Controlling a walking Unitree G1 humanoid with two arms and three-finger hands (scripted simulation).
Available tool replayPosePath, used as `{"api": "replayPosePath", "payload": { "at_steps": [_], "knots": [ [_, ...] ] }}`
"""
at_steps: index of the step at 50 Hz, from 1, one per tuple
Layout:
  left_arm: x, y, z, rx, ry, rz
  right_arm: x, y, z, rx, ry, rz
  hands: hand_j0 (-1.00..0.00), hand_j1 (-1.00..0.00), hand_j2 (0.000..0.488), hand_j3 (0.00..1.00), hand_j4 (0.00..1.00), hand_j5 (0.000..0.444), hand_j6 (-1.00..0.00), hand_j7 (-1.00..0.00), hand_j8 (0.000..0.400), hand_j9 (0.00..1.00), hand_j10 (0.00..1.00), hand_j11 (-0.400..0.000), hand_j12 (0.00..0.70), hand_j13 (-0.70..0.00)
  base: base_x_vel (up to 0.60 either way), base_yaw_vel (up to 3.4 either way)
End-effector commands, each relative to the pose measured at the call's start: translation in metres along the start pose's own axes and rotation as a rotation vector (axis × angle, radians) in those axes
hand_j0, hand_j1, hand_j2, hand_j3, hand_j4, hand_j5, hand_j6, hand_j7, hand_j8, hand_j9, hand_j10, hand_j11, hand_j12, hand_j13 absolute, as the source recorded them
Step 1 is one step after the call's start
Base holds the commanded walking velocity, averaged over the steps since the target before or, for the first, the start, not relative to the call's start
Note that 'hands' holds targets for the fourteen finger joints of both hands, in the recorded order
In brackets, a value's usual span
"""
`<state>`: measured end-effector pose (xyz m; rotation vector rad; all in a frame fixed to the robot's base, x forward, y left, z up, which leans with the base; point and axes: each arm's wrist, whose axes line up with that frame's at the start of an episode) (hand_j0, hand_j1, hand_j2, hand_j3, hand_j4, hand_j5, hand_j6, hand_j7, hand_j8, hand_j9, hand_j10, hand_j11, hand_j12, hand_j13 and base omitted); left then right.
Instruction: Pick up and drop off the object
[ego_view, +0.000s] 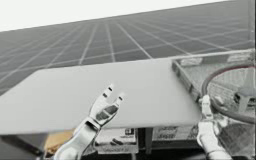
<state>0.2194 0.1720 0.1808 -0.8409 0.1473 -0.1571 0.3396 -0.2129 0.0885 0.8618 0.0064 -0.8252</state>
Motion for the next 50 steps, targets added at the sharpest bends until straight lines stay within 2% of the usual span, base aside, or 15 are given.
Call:
{"api": "replayPosePath", "payload": {
  "at_steps": [1,50],
  "knots": [
    [0.0014,-0.0003,-0.0011,0.001,0.007,-0.001,0.0096,0.0053,0.018,0.016,-0.071,0.014,0.0,0.0,0.0,1.0,1.0,0.0,0.0,0.0,0.0,1.0,1.0,-0.4,0.0,-0.7,0.15,-0.55],
    [0.0014,-0.0003,-0.0011,0.001,0.007,-0.001,0.0096,0.0053,0.018,0.016,-0.071,0.014,0.0,0.0,0.0,1.0,1.0,0.0,0.0,0.0,0.0,1.0,1.0,-0.4,0.0,-0.7,0.14,-0.68]
  ]
}}
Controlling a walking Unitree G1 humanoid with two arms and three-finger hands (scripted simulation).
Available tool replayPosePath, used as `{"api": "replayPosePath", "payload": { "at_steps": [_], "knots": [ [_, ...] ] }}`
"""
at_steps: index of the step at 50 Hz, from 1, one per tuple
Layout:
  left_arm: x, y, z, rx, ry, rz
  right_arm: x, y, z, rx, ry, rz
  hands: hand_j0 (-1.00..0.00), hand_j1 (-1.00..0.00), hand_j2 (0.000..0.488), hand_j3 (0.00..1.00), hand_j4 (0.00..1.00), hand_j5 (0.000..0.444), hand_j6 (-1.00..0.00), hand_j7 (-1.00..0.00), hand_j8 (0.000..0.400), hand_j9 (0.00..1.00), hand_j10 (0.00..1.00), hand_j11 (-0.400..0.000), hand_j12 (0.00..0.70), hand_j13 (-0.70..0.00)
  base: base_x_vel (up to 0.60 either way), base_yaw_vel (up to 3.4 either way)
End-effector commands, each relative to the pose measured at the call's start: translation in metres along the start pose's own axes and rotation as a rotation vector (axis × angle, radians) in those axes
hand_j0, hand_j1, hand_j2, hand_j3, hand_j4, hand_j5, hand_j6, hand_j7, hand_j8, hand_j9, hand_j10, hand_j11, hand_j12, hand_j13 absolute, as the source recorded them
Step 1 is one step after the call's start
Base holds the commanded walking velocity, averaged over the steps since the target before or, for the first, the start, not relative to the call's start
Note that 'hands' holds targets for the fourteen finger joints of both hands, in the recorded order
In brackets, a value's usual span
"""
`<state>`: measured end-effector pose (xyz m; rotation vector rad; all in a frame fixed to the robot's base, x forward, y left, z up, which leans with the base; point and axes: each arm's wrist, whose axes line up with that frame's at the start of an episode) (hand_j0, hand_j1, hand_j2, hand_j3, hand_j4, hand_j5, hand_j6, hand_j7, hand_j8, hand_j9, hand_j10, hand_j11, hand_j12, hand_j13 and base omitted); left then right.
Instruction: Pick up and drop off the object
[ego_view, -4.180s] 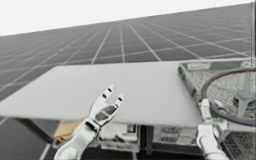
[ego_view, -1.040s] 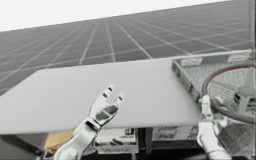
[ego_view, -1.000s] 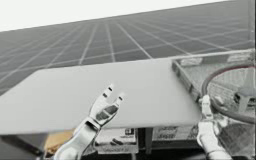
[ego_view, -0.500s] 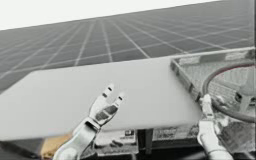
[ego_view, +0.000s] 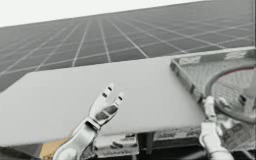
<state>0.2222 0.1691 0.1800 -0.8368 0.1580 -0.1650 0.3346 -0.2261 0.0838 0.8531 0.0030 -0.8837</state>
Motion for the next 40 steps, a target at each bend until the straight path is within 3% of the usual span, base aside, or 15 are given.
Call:
{"api": "replayPosePath", "payload": {
  "at_steps": [1,40],
  "knots": [
    [-0.002,0.0008,0.001,-0.002,-0.006,0.002,0.0026,0.0167,0.0106,0.018,-0.043,0.064,0.0,0.0,0.0,1.0,1.0,0.0,0.0,0.0,0.0,1.0,1.0,-0.4,0.0,-0.7,0.12,-0.86],
    [-0.002,0.0008,0.001,-0.002,-0.006,0.002,0.0026,0.0167,0.0106,0.018,-0.043,0.064,0.0,0.0,0.0,1.0,1.0,0.0,0.0,0.0,0.0,1.0,1.0,-0.4,0.0,-0.7,0.12,-0.95]
  ]
}}
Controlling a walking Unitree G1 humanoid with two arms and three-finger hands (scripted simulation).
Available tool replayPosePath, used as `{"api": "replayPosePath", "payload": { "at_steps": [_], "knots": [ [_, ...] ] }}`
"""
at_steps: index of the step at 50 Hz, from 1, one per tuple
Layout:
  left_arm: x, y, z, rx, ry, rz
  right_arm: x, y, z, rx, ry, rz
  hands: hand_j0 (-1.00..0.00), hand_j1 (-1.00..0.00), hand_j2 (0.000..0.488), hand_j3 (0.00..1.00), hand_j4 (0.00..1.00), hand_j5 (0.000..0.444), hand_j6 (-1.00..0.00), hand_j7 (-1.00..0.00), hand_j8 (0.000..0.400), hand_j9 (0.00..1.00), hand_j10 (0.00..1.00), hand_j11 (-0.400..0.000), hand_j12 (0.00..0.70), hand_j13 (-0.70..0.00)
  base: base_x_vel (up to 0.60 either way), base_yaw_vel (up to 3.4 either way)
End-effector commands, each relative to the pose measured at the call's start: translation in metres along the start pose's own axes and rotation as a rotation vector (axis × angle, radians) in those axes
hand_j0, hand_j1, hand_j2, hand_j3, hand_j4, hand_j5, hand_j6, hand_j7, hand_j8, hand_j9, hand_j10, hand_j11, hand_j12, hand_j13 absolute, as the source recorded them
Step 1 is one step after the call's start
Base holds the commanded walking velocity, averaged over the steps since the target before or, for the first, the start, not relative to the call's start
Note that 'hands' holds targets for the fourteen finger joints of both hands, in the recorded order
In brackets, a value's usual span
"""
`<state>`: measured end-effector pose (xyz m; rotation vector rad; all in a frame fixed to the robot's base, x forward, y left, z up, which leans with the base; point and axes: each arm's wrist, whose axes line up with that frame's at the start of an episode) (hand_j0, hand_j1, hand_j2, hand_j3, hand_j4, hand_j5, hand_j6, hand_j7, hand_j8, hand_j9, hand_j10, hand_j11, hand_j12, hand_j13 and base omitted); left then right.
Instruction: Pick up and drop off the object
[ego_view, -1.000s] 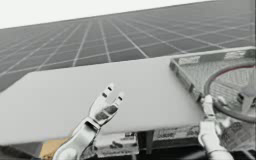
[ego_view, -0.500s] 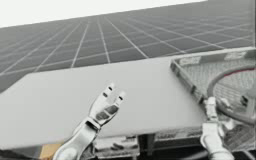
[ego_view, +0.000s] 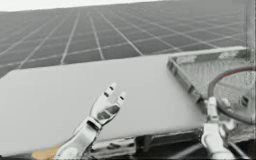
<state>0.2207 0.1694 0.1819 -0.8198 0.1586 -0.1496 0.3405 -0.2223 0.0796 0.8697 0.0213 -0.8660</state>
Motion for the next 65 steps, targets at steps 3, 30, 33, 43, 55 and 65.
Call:
{"api": "replayPosePath", "payload": {
  "at_steps": [3,30,33,43,55,65],
  "knots": [
    [0.0,0.002,0.0,-0.018,-0.001,-0.014,0.0,0.014,0.018,0.011,-0.07,0.057,0.0,0.0,0.0,1.0,1.0,0.0,0.0,0.0,0.0,1.0,1.0,-0.4,0.0,-0.7,0.12,-0.93],
    [-0.078,0.003,0.078,0.009,-0.812,0.667,-0.123,0.329,-0.284,-0.209,0.688,0.764,0.0,0.0,0.0,1.0,1.0,0.0,0.0,0.0,0.0,1.0,1.0,-0.4,0.0,-0.7,0.09,-0.09],
    [-0.091,-0.008,0.074,0.06,-0.868,0.777,-0.155,0.324,-0.32,-0.218,0.819,0.793,0.0,0.0,0.0,1.0,1.0,0.0,0.0,0.0,0.0,1.0,1.0,-0.4,0.0,-0.7,0.0,2.24],
    [-0.092,0.043,0.053,-0.079,-0.82,0.697,-0.131,0.304,-0.314,-0.295,0.67,0.791,0.0,0.0,0.0,1.0,1.0,0.0,0.0,0.0,0.0,1.0,1.0,-0.4,0.0,-0.7,0.0,2.36],
    [0.002,-0.065,0.033,0.01,-0.54,0.29,0.032,0.262,-0.074,-0.044,0.314,0.539,0.0,0.0,0.0,1.0,1.0,0.0,0.0,0.0,0.0,1.0,1.0,-0.4,0.0,-0.7,0.0,1.65],
    [0.064,-0.176,-0.077,0.137,-0.177,-0.071,0.164,0.054,0.147,0.282,0.002,0.095,0.0,0.0,0.0,1.0,1.0,0.0,0.0,0.0,0.0,1.0,1.0,-0.4,0.0,-0.7,0.0,0.61]
  ]
}}
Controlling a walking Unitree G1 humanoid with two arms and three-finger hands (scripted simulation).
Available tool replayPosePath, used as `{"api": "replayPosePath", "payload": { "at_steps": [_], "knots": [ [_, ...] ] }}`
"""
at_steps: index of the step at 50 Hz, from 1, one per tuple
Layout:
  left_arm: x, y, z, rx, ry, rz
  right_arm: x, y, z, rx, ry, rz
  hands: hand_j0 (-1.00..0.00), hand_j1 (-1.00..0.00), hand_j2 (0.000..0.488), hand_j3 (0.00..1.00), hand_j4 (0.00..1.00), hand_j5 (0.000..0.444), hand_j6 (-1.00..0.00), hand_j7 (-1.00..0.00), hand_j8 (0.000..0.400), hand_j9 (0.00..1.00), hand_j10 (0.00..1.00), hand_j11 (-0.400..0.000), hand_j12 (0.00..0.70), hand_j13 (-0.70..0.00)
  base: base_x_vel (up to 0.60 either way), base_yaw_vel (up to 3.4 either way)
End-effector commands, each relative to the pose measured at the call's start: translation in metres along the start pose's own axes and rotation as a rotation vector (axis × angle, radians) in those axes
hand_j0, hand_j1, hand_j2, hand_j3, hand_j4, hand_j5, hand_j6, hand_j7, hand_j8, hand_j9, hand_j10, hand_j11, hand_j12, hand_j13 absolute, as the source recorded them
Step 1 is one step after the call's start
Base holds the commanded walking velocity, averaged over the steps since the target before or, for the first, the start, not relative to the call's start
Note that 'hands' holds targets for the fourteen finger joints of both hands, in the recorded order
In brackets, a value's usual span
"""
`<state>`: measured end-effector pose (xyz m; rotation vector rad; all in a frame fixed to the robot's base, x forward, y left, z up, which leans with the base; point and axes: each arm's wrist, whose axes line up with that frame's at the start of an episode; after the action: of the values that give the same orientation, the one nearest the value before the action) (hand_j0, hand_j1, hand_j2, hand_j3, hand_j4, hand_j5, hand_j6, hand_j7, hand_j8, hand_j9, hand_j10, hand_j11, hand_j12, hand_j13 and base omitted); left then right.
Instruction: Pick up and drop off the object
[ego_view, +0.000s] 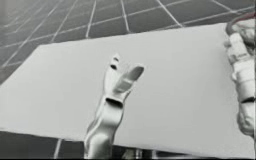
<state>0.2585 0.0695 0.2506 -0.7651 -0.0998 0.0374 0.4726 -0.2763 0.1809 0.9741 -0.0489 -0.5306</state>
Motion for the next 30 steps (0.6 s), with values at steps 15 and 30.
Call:
{"api": "replayPosePath", "payload": {
  "at_steps": [15,30],
  "knots": [
    [-0.064,-0.132,-0.141,0.105,0.411,-0.37,-0.018,-0.236,0.225,0.513,-0.486,-0.463,0.0,0.0,0.0,0.0,0.0,0.0,0.0,0.0,0.0,0.65,1.0,-0.4,0.0,-0.7,0.0,-0.3],
    [-0.087,-0.134,-0.143,0.134,0.375,-0.381,-0.027,-0.246,0.225,0.551,-0.466,-0.439,0.0,0.0,0.0,0.0,0.0,0.0,0.0,0.0,0.0,0.65,1.0,-0.4,0.0,-0.7,0.0,-0.52]
  ]
}}
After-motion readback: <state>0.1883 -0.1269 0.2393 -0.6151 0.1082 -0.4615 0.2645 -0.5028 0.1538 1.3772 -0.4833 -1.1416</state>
